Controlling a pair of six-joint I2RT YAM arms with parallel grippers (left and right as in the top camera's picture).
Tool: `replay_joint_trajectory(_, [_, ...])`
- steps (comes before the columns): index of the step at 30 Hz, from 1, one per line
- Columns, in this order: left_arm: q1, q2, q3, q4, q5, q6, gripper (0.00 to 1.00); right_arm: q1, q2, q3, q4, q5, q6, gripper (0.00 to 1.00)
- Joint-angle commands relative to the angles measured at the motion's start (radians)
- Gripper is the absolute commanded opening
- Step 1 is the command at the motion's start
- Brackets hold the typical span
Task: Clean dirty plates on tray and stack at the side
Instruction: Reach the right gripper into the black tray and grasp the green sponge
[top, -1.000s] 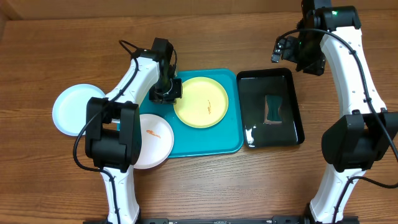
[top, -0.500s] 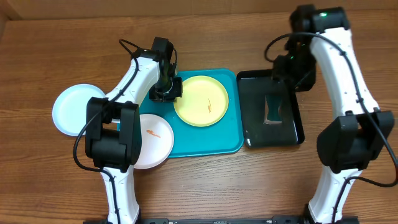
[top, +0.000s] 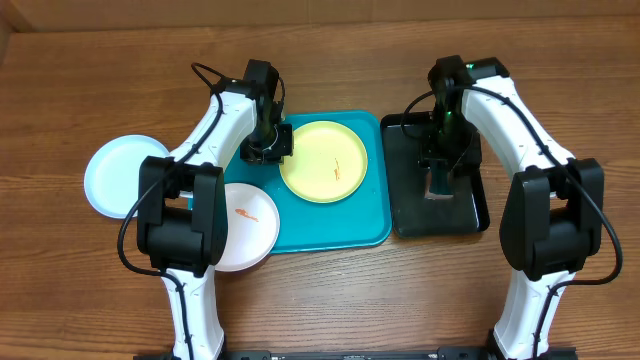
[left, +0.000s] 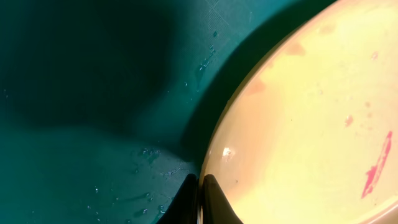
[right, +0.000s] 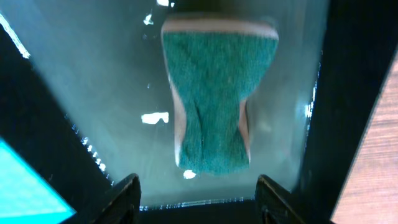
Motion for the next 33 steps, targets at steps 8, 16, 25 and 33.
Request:
replay_joint_trajectory(8, [0.002,0.008,-0.003,0.004,-0.014,-0.001,0.04,-0.003,-0.010,-0.073,0.104,0.043,0.000,0.59])
replay_joint_trajectory(16, [0.002,0.008,-0.003,0.005,-0.014,-0.001,0.04,-0.009,-0.010,-0.130,0.185,0.063,0.000,0.60])
replay_joint_trajectory(25, [0.002,0.008,-0.003,0.008,-0.014,-0.001,0.04,-0.009,-0.010,-0.140,0.193,0.065,0.000,0.50])
replay_joint_trajectory(33, [0.002,0.008,-0.003,0.008,-0.014,-0.001,0.04,-0.008,-0.010,-0.166,0.238,0.057,0.027,0.50])
